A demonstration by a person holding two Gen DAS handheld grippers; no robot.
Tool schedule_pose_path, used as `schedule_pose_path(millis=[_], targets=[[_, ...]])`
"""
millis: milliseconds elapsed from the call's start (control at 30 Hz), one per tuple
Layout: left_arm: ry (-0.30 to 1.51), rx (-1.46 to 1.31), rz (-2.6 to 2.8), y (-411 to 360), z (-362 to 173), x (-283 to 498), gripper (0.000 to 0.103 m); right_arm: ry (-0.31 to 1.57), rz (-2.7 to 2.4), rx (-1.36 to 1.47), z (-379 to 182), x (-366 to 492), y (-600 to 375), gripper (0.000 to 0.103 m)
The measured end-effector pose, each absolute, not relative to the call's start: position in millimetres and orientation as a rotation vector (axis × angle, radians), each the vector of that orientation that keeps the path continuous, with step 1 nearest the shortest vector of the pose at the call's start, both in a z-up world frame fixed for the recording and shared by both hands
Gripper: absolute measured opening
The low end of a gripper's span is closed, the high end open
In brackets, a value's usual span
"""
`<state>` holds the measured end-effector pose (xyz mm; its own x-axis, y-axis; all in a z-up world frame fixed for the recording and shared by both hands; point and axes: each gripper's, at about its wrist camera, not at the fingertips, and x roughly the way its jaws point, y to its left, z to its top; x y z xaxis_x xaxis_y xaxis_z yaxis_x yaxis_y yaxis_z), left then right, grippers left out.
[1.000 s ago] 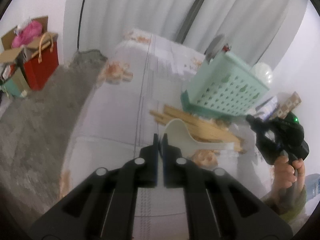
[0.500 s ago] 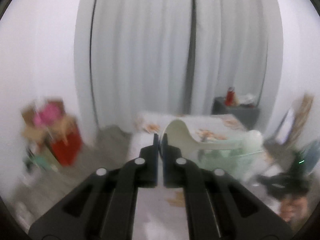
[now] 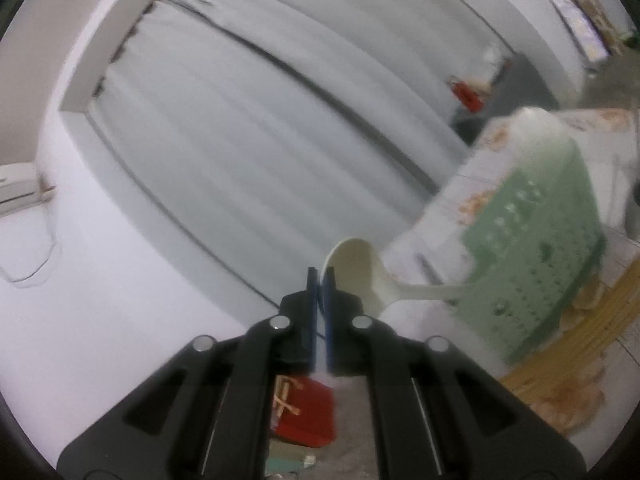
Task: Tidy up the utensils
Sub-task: 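Drop the white spoon into the basket with the left gripper while the right gripper lifts the metal utensil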
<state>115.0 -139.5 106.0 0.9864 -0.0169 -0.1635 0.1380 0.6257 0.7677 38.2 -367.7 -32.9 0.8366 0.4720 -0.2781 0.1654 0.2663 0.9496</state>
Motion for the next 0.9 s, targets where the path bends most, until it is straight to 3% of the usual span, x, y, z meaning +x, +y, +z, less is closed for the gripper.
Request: schedule_pose_path(millis=[200, 267, 300, 333, 600, 900], targets=[[0.278, 0.727, -0.209, -134, 106, 125, 0.008, 0.565, 0.231, 1.276, -26, 34, -370, 0.004], [0.309, 0.609, -0.267, -126, 115, 129, 0.026, 0.554, 0.237, 1.264, -23, 33, -370, 0.004], [0.32, 0.534, -0.305, -120, 122, 129, 0.043, 0.548, 0.242, 1.257, -21, 32, -370, 0.004], [0.323, 0.467, -0.339, -113, 128, 128, 0.052, 0.544, 0.246, 1.253, -19, 32, -370, 0.004], [0.366, 0.172, -0.402, -70, 139, 131, 0.059, 0.495, 0.371, 1.243, 9, 30, -363, 0.004], [0.497, 0.05, -0.33, -22, 103, 132, 0.061, 0.47, 0.787, 1.244, 61, 56, -300, 0.004]])
